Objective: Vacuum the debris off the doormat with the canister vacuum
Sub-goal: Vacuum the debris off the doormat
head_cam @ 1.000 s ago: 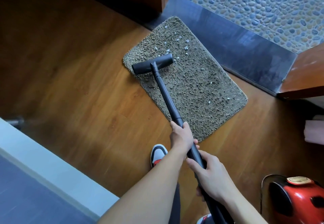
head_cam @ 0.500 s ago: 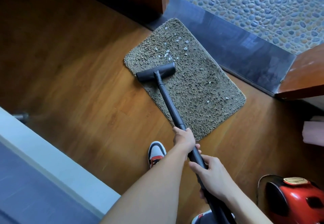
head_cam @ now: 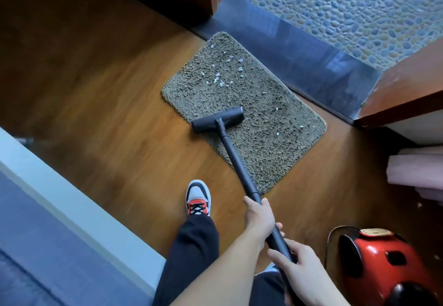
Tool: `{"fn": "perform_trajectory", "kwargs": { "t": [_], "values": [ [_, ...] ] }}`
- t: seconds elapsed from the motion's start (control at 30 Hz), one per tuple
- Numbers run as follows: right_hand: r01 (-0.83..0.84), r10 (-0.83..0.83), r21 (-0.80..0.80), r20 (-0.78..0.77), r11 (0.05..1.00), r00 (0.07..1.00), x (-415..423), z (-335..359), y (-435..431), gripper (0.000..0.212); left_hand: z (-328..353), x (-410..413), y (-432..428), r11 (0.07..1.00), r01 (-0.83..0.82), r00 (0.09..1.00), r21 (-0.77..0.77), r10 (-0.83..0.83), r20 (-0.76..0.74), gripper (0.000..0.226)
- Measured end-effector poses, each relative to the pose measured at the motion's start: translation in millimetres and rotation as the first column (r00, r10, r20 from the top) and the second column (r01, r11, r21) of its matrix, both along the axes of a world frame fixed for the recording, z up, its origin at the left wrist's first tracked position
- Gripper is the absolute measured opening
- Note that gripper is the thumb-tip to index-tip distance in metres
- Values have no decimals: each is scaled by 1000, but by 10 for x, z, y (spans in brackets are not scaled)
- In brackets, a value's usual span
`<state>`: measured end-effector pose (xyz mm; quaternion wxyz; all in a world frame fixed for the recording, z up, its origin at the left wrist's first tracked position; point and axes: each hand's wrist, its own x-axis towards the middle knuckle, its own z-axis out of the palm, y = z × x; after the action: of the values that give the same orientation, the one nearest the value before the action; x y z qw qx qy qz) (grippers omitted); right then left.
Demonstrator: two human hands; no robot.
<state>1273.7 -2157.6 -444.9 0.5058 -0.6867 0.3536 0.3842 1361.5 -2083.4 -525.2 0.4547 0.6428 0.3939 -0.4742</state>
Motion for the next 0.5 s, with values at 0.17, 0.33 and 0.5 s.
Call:
{"fn": "perform_trajectory", "kwargs": {
  "t": [0.17,0.33,0.5],
  "values": [
    [25,-25,14,16,1000,1000,112,47,-22,6,86,161,-49,998,55,998,6,-55,39,38],
    [119,-121,77,18,990,993,552,93,48,9,39,644,-64,997,70,995,-12,-69,74,38],
    [210,-211,67,14,975,977,1119,-1,203,10,-87,1245,29,994,104,990,-22,-102,100,30]
  ]
}}
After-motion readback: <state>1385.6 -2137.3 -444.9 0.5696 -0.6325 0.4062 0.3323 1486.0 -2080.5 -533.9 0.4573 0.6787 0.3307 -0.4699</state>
